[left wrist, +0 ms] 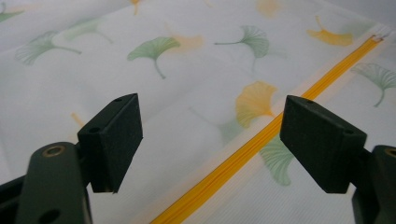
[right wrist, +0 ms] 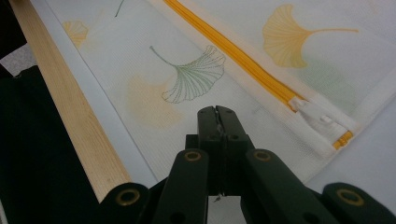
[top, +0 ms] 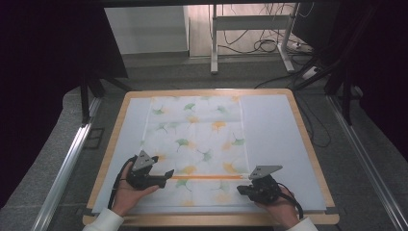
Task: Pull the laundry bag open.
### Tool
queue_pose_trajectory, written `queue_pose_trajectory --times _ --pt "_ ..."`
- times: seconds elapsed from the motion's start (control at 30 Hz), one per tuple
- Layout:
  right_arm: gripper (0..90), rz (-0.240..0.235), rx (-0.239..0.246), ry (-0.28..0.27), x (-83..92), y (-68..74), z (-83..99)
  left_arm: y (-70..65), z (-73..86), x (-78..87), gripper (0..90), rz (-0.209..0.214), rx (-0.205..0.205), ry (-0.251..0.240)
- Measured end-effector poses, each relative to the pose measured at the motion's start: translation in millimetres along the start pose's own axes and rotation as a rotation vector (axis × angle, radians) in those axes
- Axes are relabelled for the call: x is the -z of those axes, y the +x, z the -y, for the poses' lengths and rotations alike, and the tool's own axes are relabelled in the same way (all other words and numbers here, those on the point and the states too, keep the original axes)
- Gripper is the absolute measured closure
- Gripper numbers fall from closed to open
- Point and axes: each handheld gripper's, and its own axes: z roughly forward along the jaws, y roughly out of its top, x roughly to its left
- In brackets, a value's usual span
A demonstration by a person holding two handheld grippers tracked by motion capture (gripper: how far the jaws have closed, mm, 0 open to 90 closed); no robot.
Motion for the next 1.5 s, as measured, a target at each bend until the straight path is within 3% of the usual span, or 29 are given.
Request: queue_pose_trajectory --times 0.27,0.4,0.67,0.97,1.37,1.5 --pt "89.0 0.012 -0.007 0.015 -0.2 0.0 4.7 -16.4 -16.9 -15.4 21.5 0.042 -0.036 0.015" --pt "89.1 0.030 -0.009 0.018 -0.2 -1.1 5.9 -29.4 -30.3 -25.6 20.5 0.074 -0.072 0.017" --pt "89.1 0.065 -0.010 0.039 -2.0 -2.4 8.7 -38.4 -36.4 -33.9 20.7 0.085 -0.089 0.028" --pt "89.1 0.065 -0.020 0.043 -3.8 -3.7 8.8 -55.6 -42.1 -46.3 22.4 0.126 -0.127 0.021" --pt "89.2 0.055 -0.043 0.040 -4.5 -6.1 8.6 -71.4 -52.1 -64.7 25.6 0.170 -0.133 0.054" --pt "89.2 0.056 -0.048 0.038 -4.5 -5.8 9.1 -78.6 -56.5 -74.6 28.6 0.165 -0.131 0.065"
